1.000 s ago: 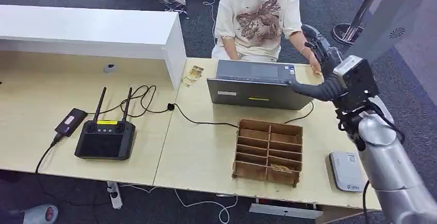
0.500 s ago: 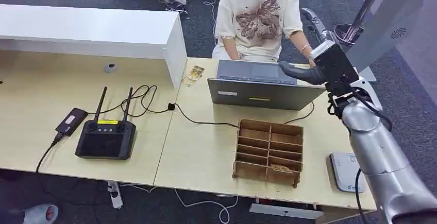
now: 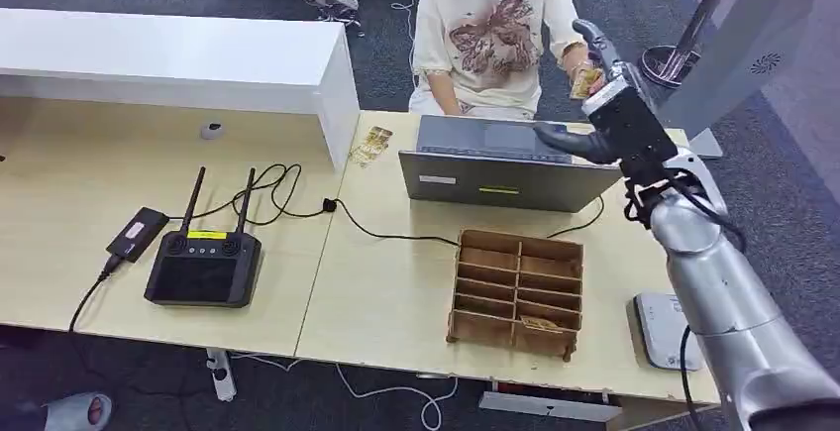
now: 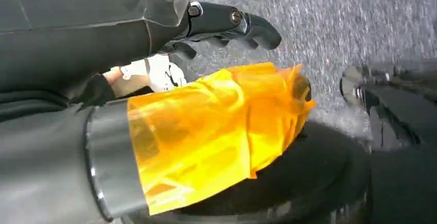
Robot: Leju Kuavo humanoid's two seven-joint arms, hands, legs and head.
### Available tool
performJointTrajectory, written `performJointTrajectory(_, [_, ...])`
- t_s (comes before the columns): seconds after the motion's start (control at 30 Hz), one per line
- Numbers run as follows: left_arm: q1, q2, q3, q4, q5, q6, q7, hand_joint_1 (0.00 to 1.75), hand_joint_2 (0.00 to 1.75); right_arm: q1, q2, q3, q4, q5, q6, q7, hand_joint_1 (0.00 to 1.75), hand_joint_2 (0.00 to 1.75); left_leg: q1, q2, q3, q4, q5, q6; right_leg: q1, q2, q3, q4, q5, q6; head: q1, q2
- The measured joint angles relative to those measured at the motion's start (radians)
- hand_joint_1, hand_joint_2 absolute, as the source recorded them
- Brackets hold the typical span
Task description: Pass the card to the sensor for recognition and then transmit it.
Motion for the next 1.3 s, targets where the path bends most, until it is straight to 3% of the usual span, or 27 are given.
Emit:
performJointTrajectory(0.13, [-0.002, -0.008, 0.0, 0.0, -0.002, 0.005, 0.008, 0.0, 0.0, -0.039, 0.016, 0.005, 0.037, 0.137, -0.04, 0.046, 0.0, 1.75, 0.0, 0.001, 0.0, 0.0, 0.0, 0.0, 0.0, 0.001, 0.0, 0.0, 0.001, -0.001, 0.0, 0.0])
performJointTrajectory(0.23, [-0.003, -0.001, -0.001, 0.0, -0.004, -0.056, 0.01, 0.0, 0.0, -0.086, 0.04, 0.013, 0.097, 0.255, -0.082, 0.094, 0.0, 1.75, 0.0, 0.0, 0.0, 0.0, 0.001, -0.001, 0.0, 0.001, 0.0, 0.0, 0.001, -0.001, 0.0, 0.0])
performJointTrajectory(0.37, [-0.004, 0.002, -0.001, 0.0, -0.005, -0.067, 0.014, 0.0, 0.0, -0.149, 0.056, 0.016, 0.207, 0.396, -0.14, 0.156, 0.0, 1.75, 0.0, 0.0, 0.0, 0.0, 0.001, -0.001, 0.0, 0.0, 0.0, 0.0, 0.001, -0.001, 0.0, 0.0])
performJointTrajectory(0.6, [-0.006, 0.006, -0.001, 0.0, -0.005, -0.067, 0.014, 0.0, 0.0, -0.188, 0.077, -0.003, 0.354, 0.42, -0.161, 0.146, 0.0, 1.75, 0.0, 0.0, 0.0, 0.0, 0.001, -0.001, 0.0, 0.0, 0.0, 0.0, 0.001, -0.001, 0.0, 0.0])
performJointTrajectory(0.93, [-0.007, 0.007, -0.001, 0.0, -0.005, -0.066, 0.015, 0.0, 0.0, -0.203, 0.089, -0.005, 0.404, 0.424, -0.161, 0.147, 0.0, 1.75, 0.0, 0.0, 0.0, 0.0, 0.001, -0.001, 0.0, 0.0, 0.0, 0.0, 0.001, -0.001, 0.0, 0.0])
performJointTrajectory(1.3, [-0.013, 0.007, -0.002, 0.0, -0.008, -0.058, 0.036, 0.0, 0.0, -0.261, 0.111, -0.01, 0.517, 0.611, -0.163, 0.214, 0.0, 1.75, 0.0, 0.0, 0.0, 0.0, 0.002, -0.001, 0.0, 0.0, 0.0, 0.0, 0.002, -0.001, 0.0, 0.0])
